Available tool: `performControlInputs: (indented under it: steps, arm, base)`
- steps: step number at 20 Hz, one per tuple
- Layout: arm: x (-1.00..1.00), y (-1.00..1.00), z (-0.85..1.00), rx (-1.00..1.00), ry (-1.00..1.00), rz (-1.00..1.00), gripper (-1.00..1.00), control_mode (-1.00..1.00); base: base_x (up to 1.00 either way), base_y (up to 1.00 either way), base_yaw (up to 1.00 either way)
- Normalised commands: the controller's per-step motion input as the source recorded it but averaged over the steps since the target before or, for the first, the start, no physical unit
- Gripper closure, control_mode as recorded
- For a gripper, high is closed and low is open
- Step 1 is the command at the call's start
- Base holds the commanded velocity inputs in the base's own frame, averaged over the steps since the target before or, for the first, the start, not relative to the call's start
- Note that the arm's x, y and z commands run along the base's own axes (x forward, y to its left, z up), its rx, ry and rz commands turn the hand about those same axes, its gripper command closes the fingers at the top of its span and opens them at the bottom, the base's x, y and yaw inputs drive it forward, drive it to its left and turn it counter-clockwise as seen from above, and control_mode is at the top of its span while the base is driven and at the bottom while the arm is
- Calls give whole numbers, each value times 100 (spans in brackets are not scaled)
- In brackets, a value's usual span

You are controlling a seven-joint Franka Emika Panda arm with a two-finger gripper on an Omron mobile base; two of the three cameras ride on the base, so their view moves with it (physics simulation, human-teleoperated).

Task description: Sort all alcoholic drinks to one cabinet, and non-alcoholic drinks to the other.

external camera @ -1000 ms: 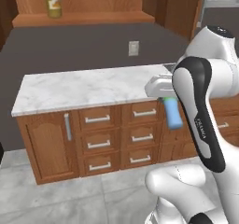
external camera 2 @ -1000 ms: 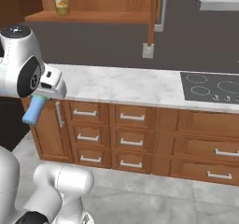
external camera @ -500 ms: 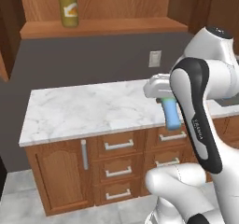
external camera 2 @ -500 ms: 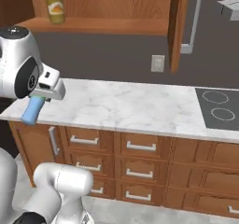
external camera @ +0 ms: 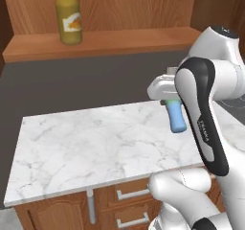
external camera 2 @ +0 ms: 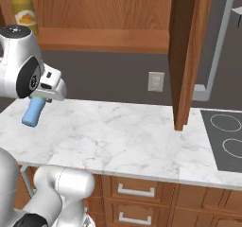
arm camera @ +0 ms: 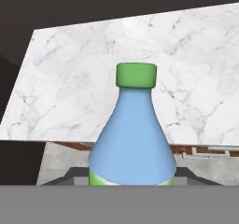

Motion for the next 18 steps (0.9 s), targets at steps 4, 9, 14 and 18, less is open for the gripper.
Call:
performControlInputs:
  steps: [4,9,14,18]
  arm:
    - [0,0,0,0,0,0,100,100]
    - [0,0,0,0,0,0,100,100]
    - [6,-1,8,1,-1,0,100,-100]
    - [0,-3,57,1,-28,0,100,-100]
  base:
    - [88,-43,-12]
    - [100,-40,-4]
    - [66,-13,0]
    - [0,0,0]
